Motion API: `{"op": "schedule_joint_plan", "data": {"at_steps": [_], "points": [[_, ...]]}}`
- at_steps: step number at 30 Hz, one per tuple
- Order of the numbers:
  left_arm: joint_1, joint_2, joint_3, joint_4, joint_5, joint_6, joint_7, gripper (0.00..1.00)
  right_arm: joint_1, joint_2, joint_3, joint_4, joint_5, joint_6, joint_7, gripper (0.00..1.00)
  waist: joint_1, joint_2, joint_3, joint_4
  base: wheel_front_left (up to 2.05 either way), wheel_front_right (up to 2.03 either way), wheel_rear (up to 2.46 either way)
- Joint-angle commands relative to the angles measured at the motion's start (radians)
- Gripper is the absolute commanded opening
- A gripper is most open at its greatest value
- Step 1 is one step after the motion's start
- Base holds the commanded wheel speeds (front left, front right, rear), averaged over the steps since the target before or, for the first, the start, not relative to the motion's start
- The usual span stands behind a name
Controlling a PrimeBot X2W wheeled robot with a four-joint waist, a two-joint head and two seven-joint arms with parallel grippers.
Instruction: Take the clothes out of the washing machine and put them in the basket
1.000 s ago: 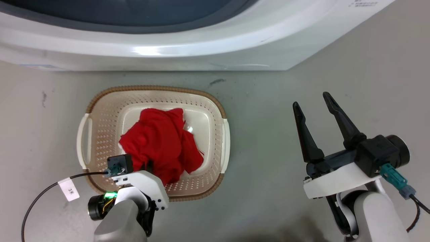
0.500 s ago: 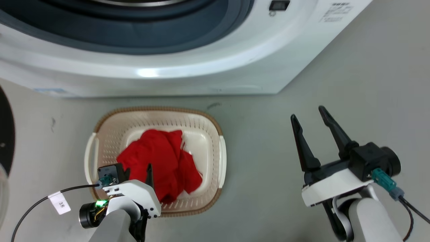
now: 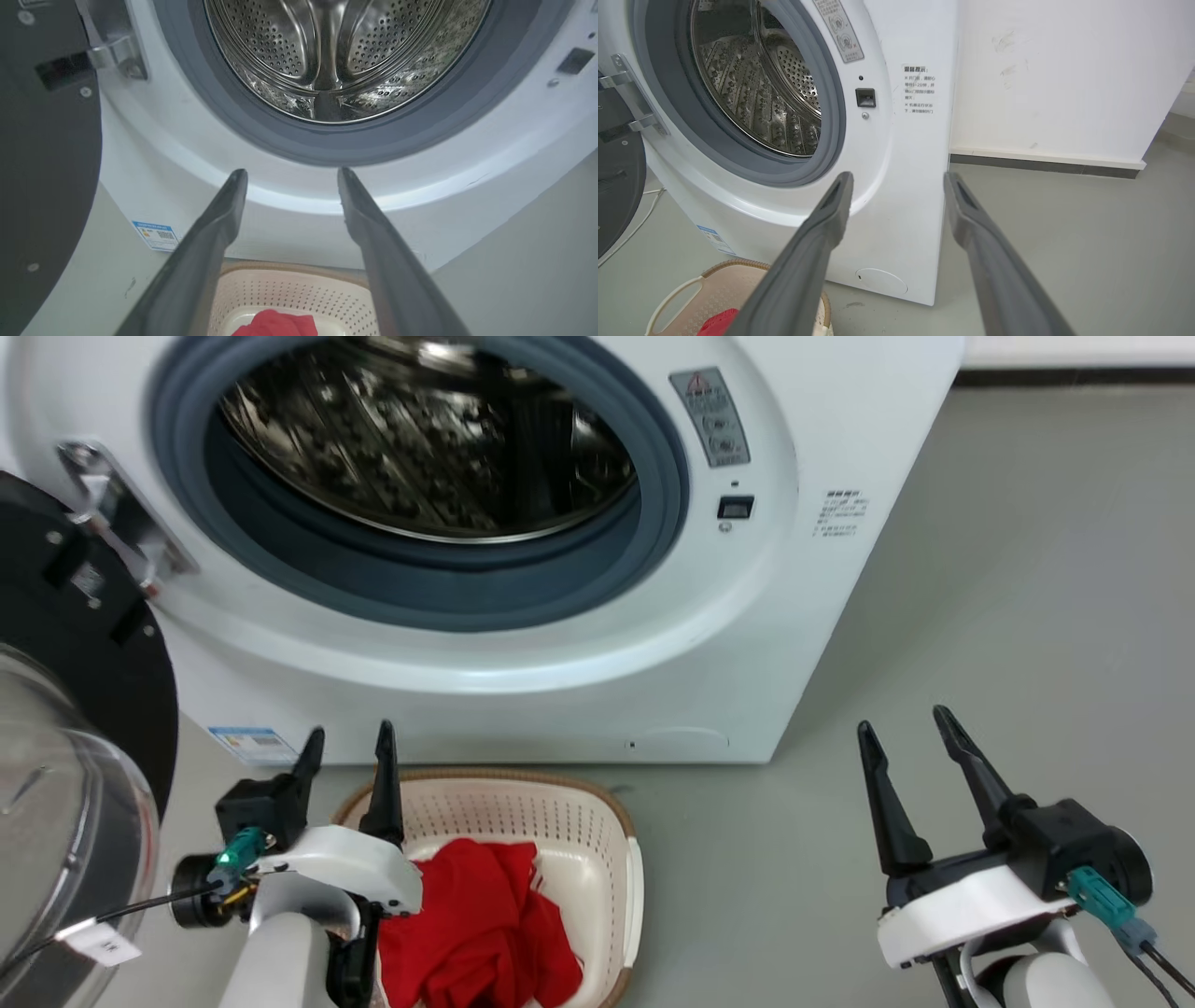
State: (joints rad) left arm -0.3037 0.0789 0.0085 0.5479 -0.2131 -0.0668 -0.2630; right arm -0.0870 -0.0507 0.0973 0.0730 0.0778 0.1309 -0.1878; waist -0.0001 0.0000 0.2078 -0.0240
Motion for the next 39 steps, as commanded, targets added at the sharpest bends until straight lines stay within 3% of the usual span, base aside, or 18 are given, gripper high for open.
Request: {"op": "schedule_joint_plan", "data": {"at_steps": [1, 8, 16, 39], "points": [[0.027, -0.004, 0.012, -0.067, 0.021, -0.006, -0.002, 1.00, 0.022, 0.001, -0.012, -0.011, -0.007, 0.000, -0.004, 1.00, 0.0001, 0.0000, -0.064, 0.010, 0.00, 0.00, 0.00], [0.098, -0.009, 0.019, -0.316, 0.096, -0.014, -0.002, 1.00, 0.068, 0.001, -0.048, -0.056, -0.027, 0.000, 0.001, 1.00, 0.0001, 0.0000, -0.136, 0.015, 0.00, 0.00, 0.00], [0.217, -0.001, 0.001, -0.433, 0.156, -0.002, -0.002, 1.00, 0.133, 0.001, -0.078, -0.091, -0.025, 0.000, 0.035, 1.00, 0.0001, 0.0000, -0.216, 0.009, 0.00, 0.00, 0.00], [0.274, 0.009, -0.009, -0.384, 0.135, 0.024, 0.012, 1.00, 0.184, 0.001, -0.072, -0.119, -0.010, 0.000, 0.082, 1.00, 0.0001, 0.0000, -0.245, 0.008, 0.00, 0.00, 0.00]]}}
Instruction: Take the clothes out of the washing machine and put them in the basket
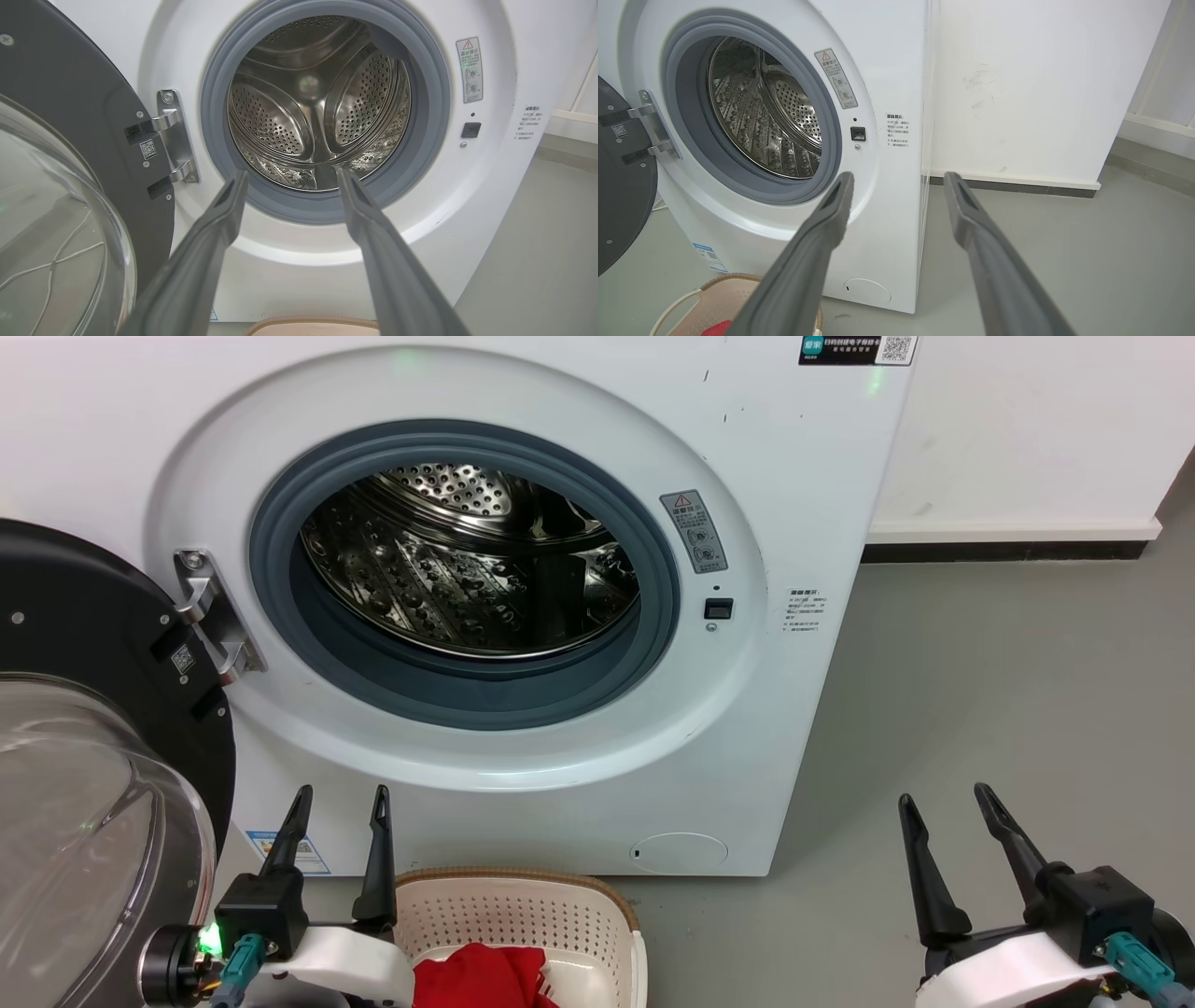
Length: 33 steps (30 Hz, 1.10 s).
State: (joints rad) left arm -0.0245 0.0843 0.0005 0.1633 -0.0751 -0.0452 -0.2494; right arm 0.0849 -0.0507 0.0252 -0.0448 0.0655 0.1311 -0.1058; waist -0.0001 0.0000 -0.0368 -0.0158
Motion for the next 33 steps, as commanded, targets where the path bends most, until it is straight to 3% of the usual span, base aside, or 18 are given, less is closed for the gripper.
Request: {"op": "schedule_joint_plan", "data": {"at_steps": [1, 7, 8, 11, 33], "points": [[-0.006, 0.005, -0.001, 0.001, -0.003, 0.003, -0.001, 1.00, 0.013, 0.001, 0.000, 0.000, 0.004, -0.001, 0.000, 1.00, 0.0001, 0.0000, 0.000, 0.000, 0.00, 0.00, 0.00], [-0.005, 0.007, -0.007, -0.001, -0.011, 0.008, -0.002, 1.00, 0.011, 0.001, 0.001, 0.005, 0.010, -0.001, 0.004, 1.00, 0.0001, 0.0000, -0.001, 0.000, 0.00, 0.00, 0.00], [0.000, 0.003, -0.004, 0.001, -0.008, 0.007, 0.000, 0.00, 0.002, 0.000, 0.001, 0.006, 0.007, 0.000, 0.001, 0.00, 0.0001, 0.0000, -0.001, 0.000, 0.00, 0.00, 0.00], [-0.007, -0.001, 0.008, 0.027, -0.034, 0.005, 0.014, 0.00, 0.009, 0.000, 0.007, 0.017, 0.034, 0.000, -0.002, 0.00, 0.0001, 0.0000, 0.000, 0.000, 0.00, 0.00, 0.00], [-0.028, -0.011, 0.035, 0.036, -0.495, -0.023, 0.118, 0.00, -0.061, -0.028, -0.006, 0.101, 0.530, 0.000, 0.041, 0.00, 0.0001, 0.0000, 0.007, 0.003, 0.00, 0.00, 0.00]]}}
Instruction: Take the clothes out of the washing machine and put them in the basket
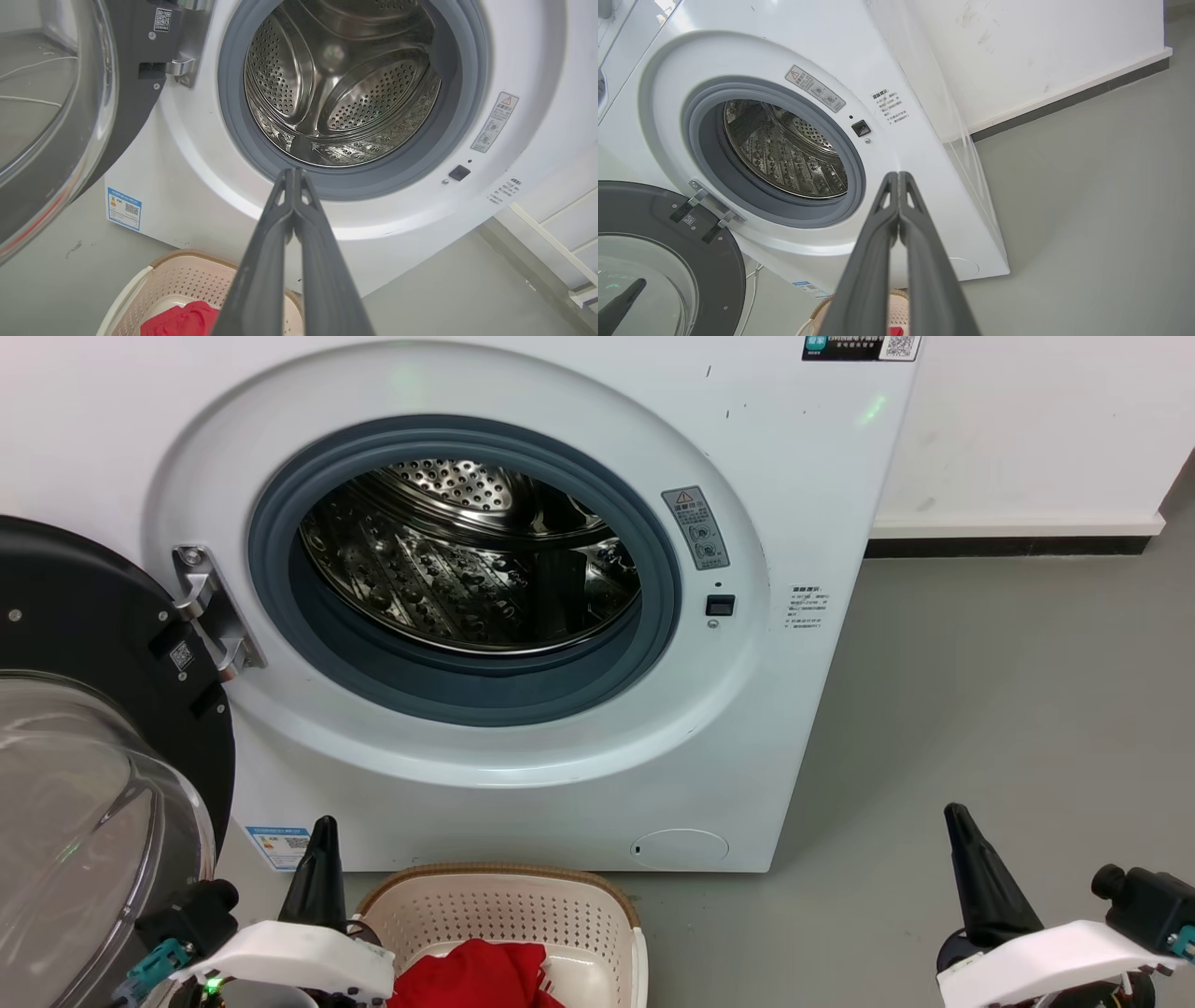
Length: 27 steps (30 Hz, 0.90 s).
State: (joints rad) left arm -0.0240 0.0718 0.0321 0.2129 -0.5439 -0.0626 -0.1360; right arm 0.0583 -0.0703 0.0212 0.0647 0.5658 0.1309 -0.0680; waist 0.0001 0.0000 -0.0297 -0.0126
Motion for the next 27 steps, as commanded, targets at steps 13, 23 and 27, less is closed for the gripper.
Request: {"op": "schedule_joint_plan", "data": {"at_steps": [13, 23, 27], "points": [[-0.041, -0.003, 0.019, -0.006, -0.224, -0.018, 0.051, 0.00, -0.059, -0.015, -0.012, 0.026, 0.235, 0.000, 0.024, 0.00, 0.0000, 0.0000, 0.004, 0.002, 0.00, 0.00, 0.00], [-0.050, -0.005, 0.029, 0.000, -0.360, -0.027, 0.083, 0.00, -0.079, -0.017, -0.021, 0.050, 0.375, 0.000, 0.041, 0.00, 0.0000, 0.0000, 0.008, 0.003, 0.00, 0.00, 0.00], [-0.053, -0.006, 0.033, 0.002, -0.410, -0.029, 0.095, 0.00, -0.084, -0.018, -0.025, 0.059, 0.426, 0.000, 0.048, 0.00, 0.0000, 0.0000, 0.009, 0.003, 0.00, 0.00, 0.00]]}}
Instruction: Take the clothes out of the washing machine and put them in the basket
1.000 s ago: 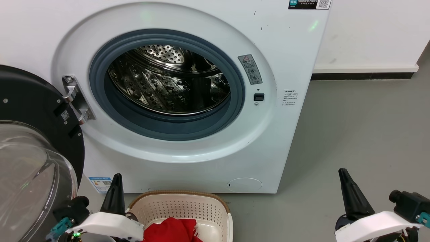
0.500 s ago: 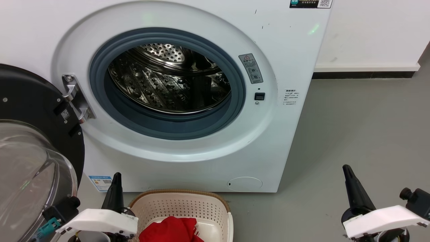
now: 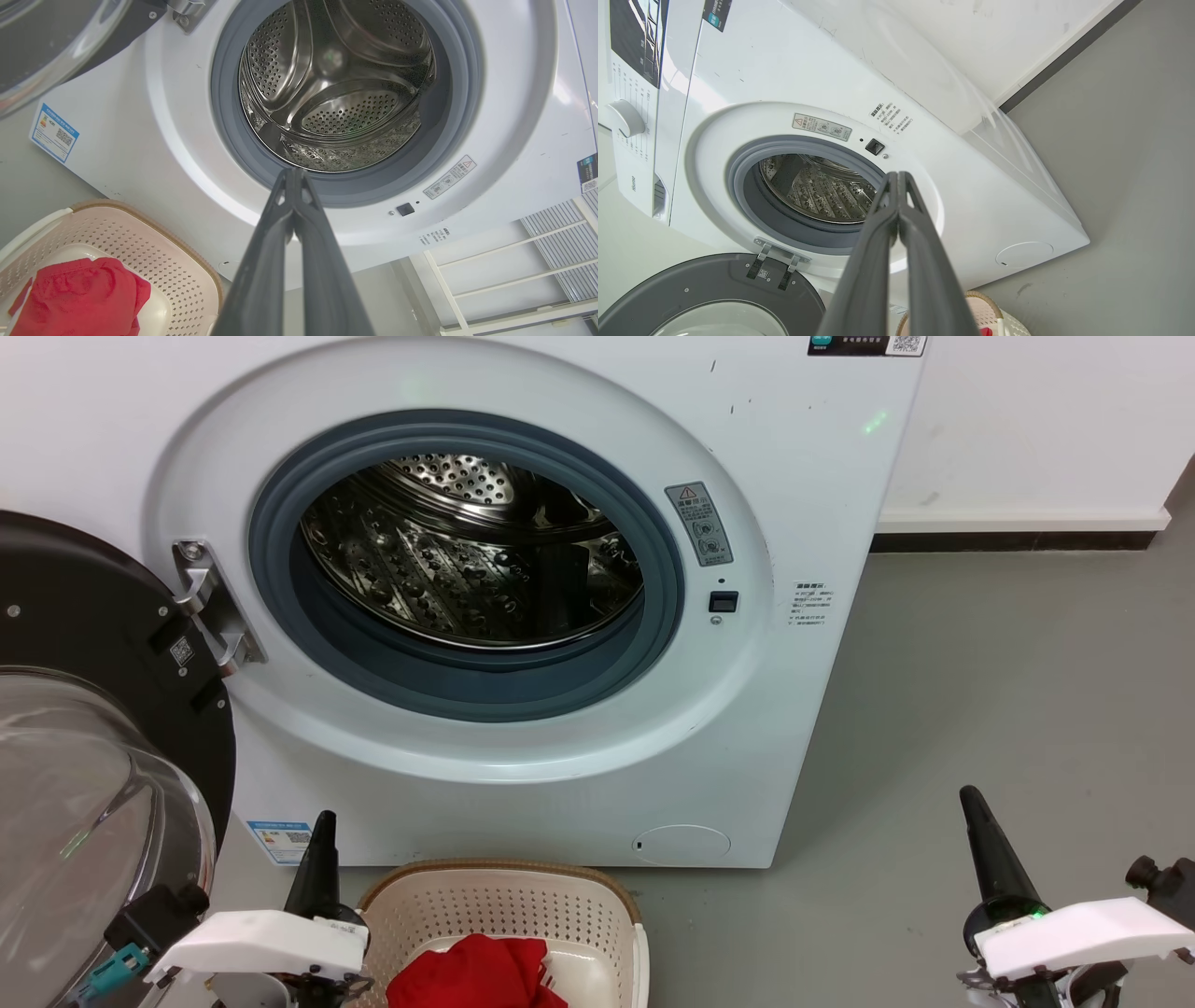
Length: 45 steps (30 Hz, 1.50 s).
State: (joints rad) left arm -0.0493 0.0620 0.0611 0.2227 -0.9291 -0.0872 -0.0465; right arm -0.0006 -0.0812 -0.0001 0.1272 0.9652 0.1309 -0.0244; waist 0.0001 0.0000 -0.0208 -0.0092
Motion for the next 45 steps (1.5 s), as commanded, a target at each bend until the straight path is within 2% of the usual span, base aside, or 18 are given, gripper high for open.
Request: {"op": "schedule_joint_plan", "data": {"at_steps": [1, 45], "points": [[-0.029, 0.003, 0.004, -0.007, -0.037, -0.006, 0.008, 0.00, -0.027, -0.007, -0.005, -0.001, 0.040, 0.000, 0.006, 0.00, 0.0000, 0.0000, 0.001, 0.000, 0.00, 0.00, 0.00], [-0.054, -0.007, 0.039, 0.014, -0.473, -0.033, 0.113, 0.00, -0.086, -0.004, -0.049, 0.078, 0.476, 0.000, 0.071, 0.00, -0.0001, 0.0000, 0.015, 0.006, 0.00, 0.00, 0.00]]}}
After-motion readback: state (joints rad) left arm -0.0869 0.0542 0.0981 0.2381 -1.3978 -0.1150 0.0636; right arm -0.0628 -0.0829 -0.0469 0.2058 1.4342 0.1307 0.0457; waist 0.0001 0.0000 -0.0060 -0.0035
